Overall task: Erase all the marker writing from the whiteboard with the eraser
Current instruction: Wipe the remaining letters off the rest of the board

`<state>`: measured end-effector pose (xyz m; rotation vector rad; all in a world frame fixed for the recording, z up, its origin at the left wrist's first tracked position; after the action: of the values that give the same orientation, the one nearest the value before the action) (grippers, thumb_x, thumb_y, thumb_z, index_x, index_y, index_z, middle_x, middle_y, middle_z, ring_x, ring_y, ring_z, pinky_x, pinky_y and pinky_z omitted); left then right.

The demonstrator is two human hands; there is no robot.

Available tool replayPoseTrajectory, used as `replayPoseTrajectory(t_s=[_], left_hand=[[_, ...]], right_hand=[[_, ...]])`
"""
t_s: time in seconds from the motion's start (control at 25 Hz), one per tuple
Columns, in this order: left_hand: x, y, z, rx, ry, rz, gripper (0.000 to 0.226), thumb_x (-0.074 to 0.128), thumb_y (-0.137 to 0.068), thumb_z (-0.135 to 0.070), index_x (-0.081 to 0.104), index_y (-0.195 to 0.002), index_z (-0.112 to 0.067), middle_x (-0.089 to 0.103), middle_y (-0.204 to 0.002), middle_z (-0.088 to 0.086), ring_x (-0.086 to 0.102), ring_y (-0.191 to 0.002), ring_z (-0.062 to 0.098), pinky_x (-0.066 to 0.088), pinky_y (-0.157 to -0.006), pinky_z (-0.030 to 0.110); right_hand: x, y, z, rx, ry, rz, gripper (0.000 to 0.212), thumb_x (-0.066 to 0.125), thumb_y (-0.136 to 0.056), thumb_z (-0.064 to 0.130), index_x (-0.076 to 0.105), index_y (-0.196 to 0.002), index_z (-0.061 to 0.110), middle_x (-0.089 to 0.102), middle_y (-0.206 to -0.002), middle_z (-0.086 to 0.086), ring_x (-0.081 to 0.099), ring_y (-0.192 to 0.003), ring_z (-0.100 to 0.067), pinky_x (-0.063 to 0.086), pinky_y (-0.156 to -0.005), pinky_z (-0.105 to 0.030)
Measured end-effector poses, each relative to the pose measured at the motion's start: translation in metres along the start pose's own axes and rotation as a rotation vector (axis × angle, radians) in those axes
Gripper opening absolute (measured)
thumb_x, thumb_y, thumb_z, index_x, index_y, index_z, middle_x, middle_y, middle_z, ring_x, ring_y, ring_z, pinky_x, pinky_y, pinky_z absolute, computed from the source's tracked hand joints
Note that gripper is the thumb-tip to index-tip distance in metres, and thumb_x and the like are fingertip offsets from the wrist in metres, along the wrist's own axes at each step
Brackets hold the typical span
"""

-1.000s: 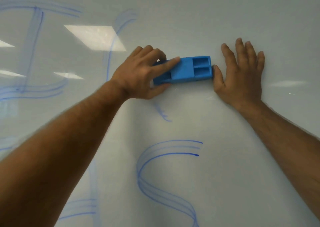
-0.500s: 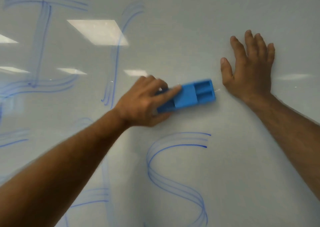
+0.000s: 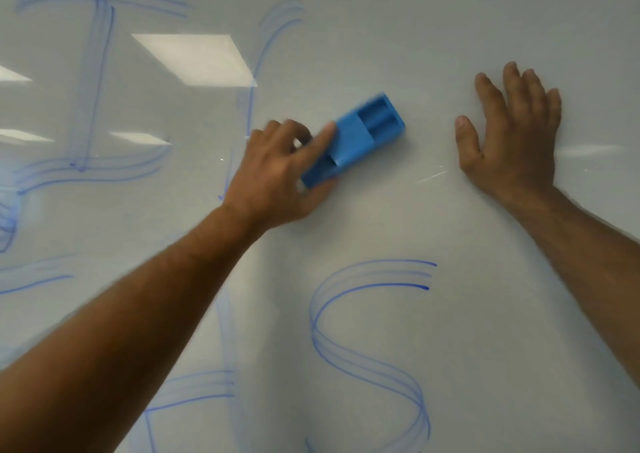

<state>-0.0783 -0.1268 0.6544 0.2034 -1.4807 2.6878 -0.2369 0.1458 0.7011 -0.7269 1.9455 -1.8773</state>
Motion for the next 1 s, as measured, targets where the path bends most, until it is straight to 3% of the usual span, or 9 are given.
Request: replayPoseTrajectory(t_s=[0.08, 0.16, 0.32, 0.48, 0.56, 0.64, 0.72, 0.84, 1.0], left_hand=[[0.006, 0.013, -0.023, 0.300, 0.089, 0.089, 0.055, 0.067, -0.092, -0.039, 0.061, -0.138, -0.010, 0.064, -0.102, 0.017, 0.054, -0.081, 0.032, 0.043, -0.070, 0.040], [0.007, 0.019, -0.024, 0.386, 0.101, 0.129, 0.055, 0.069, -0.091, -0.038, 0.063, -0.137, -0.009, 0.065, -0.102, 0.015, 0.053, -0.082, 0.029, 0.040, -0.071, 0.038], [-0.003, -0.005, 0.020, 0.017, -0.069, -0.009, 0.057, 0.061, -0.095, -0.044, 0.059, -0.138, -0.008, 0.064, -0.103, 0.019, 0.056, -0.079, 0.035, 0.048, -0.068, 0.044], [-0.012, -0.035, 0.069, -0.535, -0.106, 0.067, 0.067, 0.058, -0.089, -0.052, 0.052, -0.144, -0.015, 0.059, -0.110, 0.018, 0.056, -0.094, 0.035, 0.046, -0.083, 0.044], [-0.010, -0.039, 0.062, -0.332, -0.072, 0.065, 0.066, 0.060, -0.089, -0.051, 0.054, -0.142, -0.012, 0.060, -0.107, 0.019, 0.057, -0.089, 0.037, 0.050, -0.079, 0.046], [-0.004, -0.029, 0.046, 0.056, -0.041, 0.071, 0.062, 0.062, -0.091, -0.048, 0.057, -0.139, -0.010, 0.063, -0.103, 0.020, 0.058, -0.080, 0.038, 0.050, -0.070, 0.045], [-0.001, -0.024, 0.048, 0.177, -0.066, 0.087, 0.060, 0.061, -0.092, -0.048, 0.061, -0.137, -0.009, 0.064, -0.102, 0.018, 0.057, -0.077, 0.036, 0.048, -0.066, 0.042], [-0.012, -0.041, 0.079, -0.201, -0.153, 0.001, 0.064, 0.060, -0.087, -0.050, 0.060, -0.137, -0.011, 0.062, -0.103, 0.021, 0.059, -0.083, 0.041, 0.051, -0.072, 0.047], [-0.027, -0.071, 0.121, -0.719, -0.194, 0.070, 0.070, 0.059, -0.090, -0.051, 0.045, -0.150, -0.017, 0.055, -0.119, 0.020, 0.054, -0.108, 0.040, 0.045, -0.092, 0.047]], right_hand=[[-0.001, 0.002, 0.002, -0.002, -0.007, 0.020, 0.067, 0.036, -0.097, 0.049, 0.039, -0.154, 0.015, 0.028, -0.163, -0.021, 0.023, -0.151, -0.041, 0.011, -0.122, -0.062], [-0.001, 0.007, 0.006, 0.003, -0.010, 0.044, 0.069, 0.037, -0.096, 0.052, 0.038, -0.155, 0.015, 0.026, -0.164, -0.022, 0.020, -0.152, -0.042, 0.009, -0.122, -0.063], [0.000, 0.022, 0.036, 0.020, -0.052, 0.060, 0.073, 0.038, -0.093, 0.054, 0.039, -0.154, 0.016, 0.025, -0.164, -0.021, 0.018, -0.152, -0.043, 0.007, -0.121, -0.067], [0.006, 0.029, 0.073, -0.008, -0.069, 0.063, 0.072, 0.038, -0.091, 0.052, 0.043, -0.152, 0.014, 0.028, -0.163, -0.022, 0.020, -0.152, -0.043, 0.007, -0.120, -0.068], [0.008, 0.024, 0.085, 0.018, -0.091, 0.054, 0.072, 0.038, -0.089, 0.050, 0.045, -0.151, 0.013, 0.029, -0.162, -0.022, 0.021, -0.151, -0.043, 0.007, -0.120, -0.068], [0.009, 0.021, 0.096, 0.000, -0.101, 0.038, 0.070, 0.040, -0.088, 0.046, 0.047, -0.150, 0.013, 0.032, -0.161, -0.022, 0.024, -0.151, -0.043, 0.009, -0.120, -0.068], [0.011, 0.017, 0.105, -0.015, -0.105, 0.025, 0.069, 0.041, -0.088, 0.045, 0.048, -0.148, 0.013, 0.034, -0.160, -0.022, 0.025, -0.150, -0.043, 0.010, -0.120, -0.068], [0.014, 0.011, 0.111, 0.013, -0.104, 0.012, 0.069, 0.042, -0.087, 0.045, 0.050, -0.147, 0.013, 0.034, -0.160, -0.022, 0.025, -0.150, -0.043, 0.009, -0.120, -0.068], [0.018, 0.014, 0.113, 0.011, -0.082, -0.025, 0.067, 0.040, -0.089, 0.043, 0.048, -0.148, 0.012, 0.034, -0.160, -0.022, 0.025, -0.150, -0.044, 0.009, -0.119, -0.069]])
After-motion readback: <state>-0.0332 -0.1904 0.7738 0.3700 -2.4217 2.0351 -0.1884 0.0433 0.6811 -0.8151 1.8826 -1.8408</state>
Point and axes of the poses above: each hand's wrist, its own y-axis away from the middle knuckle, its own x-axis out of the palm, z = x × y, the point moved 4 cm from there along -y, towards the middle knuckle
